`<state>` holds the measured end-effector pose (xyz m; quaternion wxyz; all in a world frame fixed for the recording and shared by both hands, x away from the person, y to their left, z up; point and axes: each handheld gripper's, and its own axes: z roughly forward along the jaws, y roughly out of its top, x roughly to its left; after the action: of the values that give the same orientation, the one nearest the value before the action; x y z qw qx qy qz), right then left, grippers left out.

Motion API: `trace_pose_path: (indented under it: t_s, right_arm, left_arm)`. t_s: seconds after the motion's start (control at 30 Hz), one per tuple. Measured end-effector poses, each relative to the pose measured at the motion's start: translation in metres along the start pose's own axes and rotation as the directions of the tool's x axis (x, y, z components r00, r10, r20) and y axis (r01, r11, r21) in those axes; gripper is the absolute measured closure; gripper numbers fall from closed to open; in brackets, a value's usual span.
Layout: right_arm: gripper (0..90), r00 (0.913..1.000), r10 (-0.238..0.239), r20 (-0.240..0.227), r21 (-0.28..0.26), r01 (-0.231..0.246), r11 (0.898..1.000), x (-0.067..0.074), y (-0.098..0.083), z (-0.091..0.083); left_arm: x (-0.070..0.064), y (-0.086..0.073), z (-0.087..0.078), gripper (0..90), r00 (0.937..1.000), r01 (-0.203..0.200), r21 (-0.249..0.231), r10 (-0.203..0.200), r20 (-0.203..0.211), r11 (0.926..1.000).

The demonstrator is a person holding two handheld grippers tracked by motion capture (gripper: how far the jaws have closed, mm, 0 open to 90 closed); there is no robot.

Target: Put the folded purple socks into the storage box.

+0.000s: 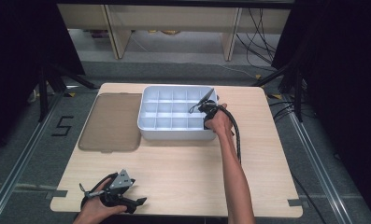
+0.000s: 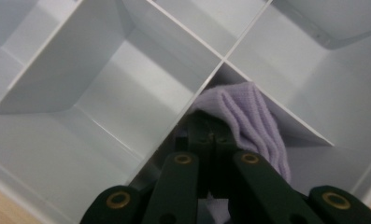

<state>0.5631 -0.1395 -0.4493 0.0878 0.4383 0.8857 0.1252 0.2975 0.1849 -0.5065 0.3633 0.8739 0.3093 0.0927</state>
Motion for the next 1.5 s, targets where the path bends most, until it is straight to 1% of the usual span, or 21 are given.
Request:
trace_pose_path:
  t_s: [0.17,0.2,0.23,0.3,0.4,0.5,0.6,0.63,0.67,0.8,0.87,0.9,0.93,0.97,1.1,1.23,1.27,1.3,1.37,1.4,1.5]
  right_arm:
    - [82.3,0.9993,0.020,-0.030,-0.099,-0.023,0.995,-0.007,-0.006,-0.020]
    - [79.6,0.9992,0.028,-0.030,-0.123,-0.031,0.992,-0.008,-0.008,-0.028]
    - [77.8,0.9985,0.046,-0.029,-0.141,-0.050,0.989,-0.008,-0.008,-0.033]
    - [77.6,0.9968,0.076,-0.022,-0.187,-0.079,0.979,-0.008,-0.010,-0.046]
    - [76.5,0.9974,0.060,-0.038,-0.239,-0.068,0.969,-0.005,-0.016,-0.062]
    - [76.5,0.9975,0.042,-0.056,-0.281,-0.056,0.958,0.000,-0.021,-0.072]
    - [76.5,0.9973,0.025,-0.069,-0.301,-0.044,0.952,0.006,-0.025,-0.080]
    - [76.6,0.9965,0.020,-0.081,-0.310,-0.045,0.950,0.008,-0.026,-0.082]
    - [76.6,0.9967,0.016,-0.080,-0.315,-0.041,0.948,0.010,-0.027,-0.083]
    - [76.2,0.9951,-0.039,-0.091,-0.354,0.004,0.935,0.021,-0.034,-0.088]
    - [75.2,0.9937,-0.057,-0.096,-0.376,0.017,0.926,0.027,-0.038,-0.088]
    - [74.5,0.9927,-0.059,-0.105,-0.390,0.013,0.921,0.030,-0.039,-0.088]
    - [73.9,0.9919,-0.061,-0.111,-0.387,0.013,0.922,0.033,-0.042,-0.090]
    - [73.3,0.9914,-0.062,-0.115,-0.393,0.012,0.919,0.036,-0.044,-0.090]
    - [71.0,0.9877,-0.082,-0.133,-0.440,0.015,0.898,0.044,-0.053,-0.091]
    - [70.7,0.9863,-0.089,-0.139,-0.466,0.014,0.885,0.051,-0.061,-0.092]
    - [70.5,0.9846,-0.082,-0.155,-0.468,0.000,0.884,0.054,-0.063,-0.092]
    - [70.5,0.9838,-0.108,-0.143,-0.468,0.028,0.883,0.054,-0.065,-0.092]
    - [70.5,0.9818,-0.115,-0.152,-0.477,0.029,0.878,0.057,-0.067,-0.091]
    - [70.5,0.9816,-0.115,-0.153,-0.471,0.030,0.882,0.058,-0.068,-0.092]
    - [70.5,0.9819,-0.119,-0.148,-0.484,0.033,0.874,0.061,-0.069,-0.092]
  left_arm:
    - [0.001,0.001,0.000,20.0,1.0000,-0.001,-0.004,0.001,-0.005,1.0000]
    - [0.001,0.001,0.000,20.1,1.0000,-0.005,-0.004,0.005,-0.007,1.0000]
    - [0.003,0.002,-0.001,20.1,0.9990,-0.040,-0.003,0.040,-0.020,0.9992]
    - [0.003,0.002,-0.001,20.1,0.9995,-0.024,-0.008,0.024,-0.020,0.9997]
    - [0.002,0.001,-0.002,20.1,0.9999,0.005,-0.019,-0.005,-0.014,0.9998]
    - [0.005,0.002,-0.003,20.2,0.9993,-0.024,-0.016,0.023,-0.030,0.9996]
    - [0.003,0.001,-0.003,20.2,0.9999,0.006,-0.022,-0.006,-0.014,0.9997]
    - [0.003,0.001,-0.002,20.2,0.9997,0.019,-0.035,-0.020,-0.014,0.9992]
    - [0.006,0.002,-0.003,20.2,0.9995,-0.016,-0.025,0.016,-0.026,0.9996]
    - [0.005,0.001,-0.003,20.3,0.9997,0.015,-0.025,-0.015,-0.021,0.9996]
    - [0.008,0.002,-0.004,20.3,0.9995,-0.007,-0.030,0.006,-0.030,0.9995]
    - [0.006,0.001,-0.003,20.3,0.9993,0.028,-0.040,-0.029,-0.022,0.9988]
    - [0.009,0.002,-0.005,20.3,0.9993,-0.009,-0.025,0.008,-0.037,0.9996]
    - [0.010,0.002,-0.004,20.3,0.9993,-0.010,-0.031,0.009,-0.036,0.9995]
    - [0.009,0.001,-0.004,20.3,0.9994,0.017,-0.035,-0.018,-0.029,0.9992]
    - [0.009,0.001,-0.004,20.4,0.9992,0.017,-0.036,-0.019,-0.035,0.9992]
    - [0.009,0.001,-0.004,20.3,0.9992,0.018,-0.036,-0.019,-0.034,0.9992]
    - [0.009,0.001,-0.005,20.4,0.9994,0.017,-0.034,-0.018,-0.030,0.9993]
    - [0.011,0.002,-0.006,20.4,0.9990,-0.009,-0.027,0.008,-0.044,0.9996]
    - [0.011,0.002,-0.006,20.4,0.9989,-0.010,-0.031,0.008,-0.047,0.9995]
    - [0.008,0.002,-0.004,20.4,0.9993,0.018,-0.048,-0.020,-0.032,0.9987]
